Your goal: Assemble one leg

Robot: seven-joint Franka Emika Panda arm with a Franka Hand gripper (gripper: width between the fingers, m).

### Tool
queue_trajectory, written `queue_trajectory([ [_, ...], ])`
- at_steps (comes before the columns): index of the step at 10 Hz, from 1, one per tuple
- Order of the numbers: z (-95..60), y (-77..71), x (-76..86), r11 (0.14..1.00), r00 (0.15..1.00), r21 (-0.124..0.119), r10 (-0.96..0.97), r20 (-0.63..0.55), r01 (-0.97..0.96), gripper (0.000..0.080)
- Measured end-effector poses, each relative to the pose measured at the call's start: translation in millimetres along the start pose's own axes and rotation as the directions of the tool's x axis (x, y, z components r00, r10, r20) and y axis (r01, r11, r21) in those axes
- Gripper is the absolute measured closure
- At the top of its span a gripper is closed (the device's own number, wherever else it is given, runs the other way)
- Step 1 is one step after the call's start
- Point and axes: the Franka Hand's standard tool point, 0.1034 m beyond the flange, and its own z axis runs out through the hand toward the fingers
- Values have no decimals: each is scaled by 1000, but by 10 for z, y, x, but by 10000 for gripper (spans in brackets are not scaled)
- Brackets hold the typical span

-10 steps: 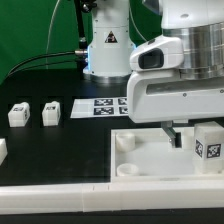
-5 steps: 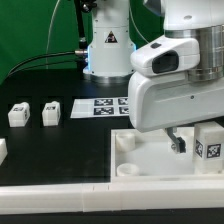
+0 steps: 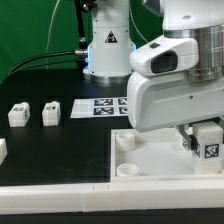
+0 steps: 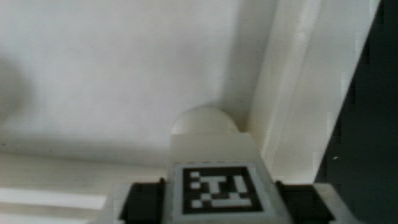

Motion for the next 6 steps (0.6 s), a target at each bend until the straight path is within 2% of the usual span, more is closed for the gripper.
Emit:
queue_trajectory([
  [3,0,1,0,999,999,1,47,0,-47,508],
  [5,-5,11,8,956,957,17,291,-2,-291,508],
  [6,-4,-2,15,899,899,23,438,-7,-437,508],
])
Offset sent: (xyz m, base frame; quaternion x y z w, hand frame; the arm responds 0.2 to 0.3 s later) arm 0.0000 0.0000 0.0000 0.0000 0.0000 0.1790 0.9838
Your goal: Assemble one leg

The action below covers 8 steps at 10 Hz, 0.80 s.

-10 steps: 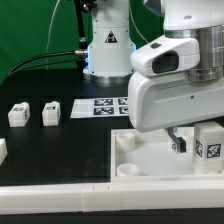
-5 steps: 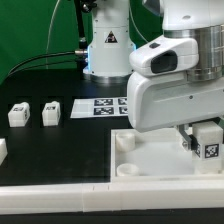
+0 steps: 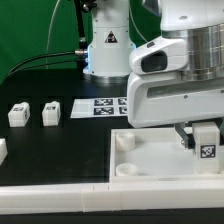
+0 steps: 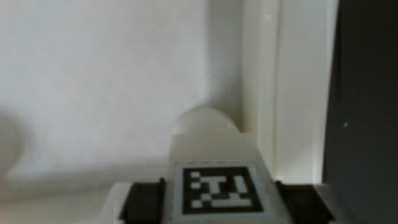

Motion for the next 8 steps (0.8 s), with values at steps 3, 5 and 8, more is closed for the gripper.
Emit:
queue_trajectory([
  [3,7,-35,-5,937,937,8,348,-14,-348,508],
  [5,11,-53,-8,857,857,14,516,-14,-515,507],
  [8,21,-79,-10,683,683,30,730,-8,-730,507],
])
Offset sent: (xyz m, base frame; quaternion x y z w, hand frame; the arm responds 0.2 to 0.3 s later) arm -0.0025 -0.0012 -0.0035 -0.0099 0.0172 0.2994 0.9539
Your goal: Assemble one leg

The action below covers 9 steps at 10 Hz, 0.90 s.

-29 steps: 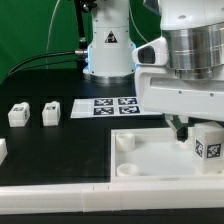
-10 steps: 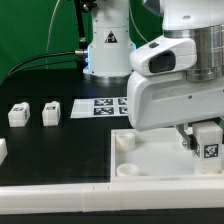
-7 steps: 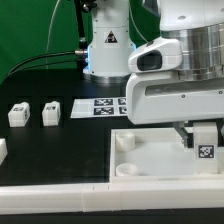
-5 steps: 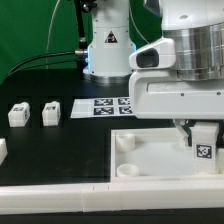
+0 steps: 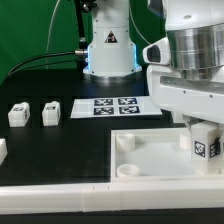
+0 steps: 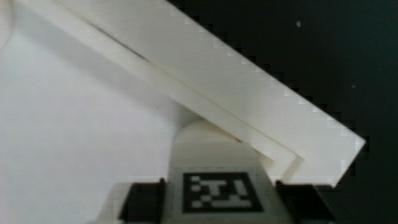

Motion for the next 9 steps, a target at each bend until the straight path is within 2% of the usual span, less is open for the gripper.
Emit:
queue_trajectory([
  [3,0,-6,-10,996,996,2,88,3,-88,507],
  [5,0,-7,-13,999,999,2,50,3,-50,262],
  [6,1,-7,-14,1000,1000,2,16,3,-16,185],
  [7,1,-8,-20,1000,1000,2,15,3,-15,158],
  [9,-18,-30,-31,968,968,-9,-253,7,253,151],
])
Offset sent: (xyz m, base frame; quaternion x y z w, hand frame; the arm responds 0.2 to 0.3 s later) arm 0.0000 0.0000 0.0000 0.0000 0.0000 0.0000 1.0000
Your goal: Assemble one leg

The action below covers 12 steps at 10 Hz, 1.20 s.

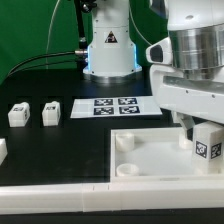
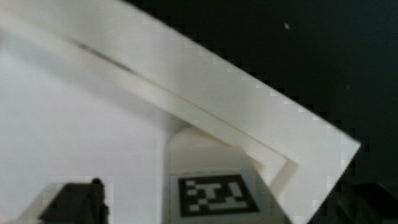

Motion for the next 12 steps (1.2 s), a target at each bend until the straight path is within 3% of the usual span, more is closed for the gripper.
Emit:
queue_trajectory([
  [3,-30,-49,-26,939,939,-24,-344,-14,344,150],
  [4,-37,-50,-15,876,876,-33,-482,-15,481,150],
  [7,-34,-26,49,640,641,-40,-768,7,767,150],
  [11,-38,27,123,320,321,-43,-947,25,946,150],
  [12,-41,42,141,190,192,-50,-981,37,980,150],
])
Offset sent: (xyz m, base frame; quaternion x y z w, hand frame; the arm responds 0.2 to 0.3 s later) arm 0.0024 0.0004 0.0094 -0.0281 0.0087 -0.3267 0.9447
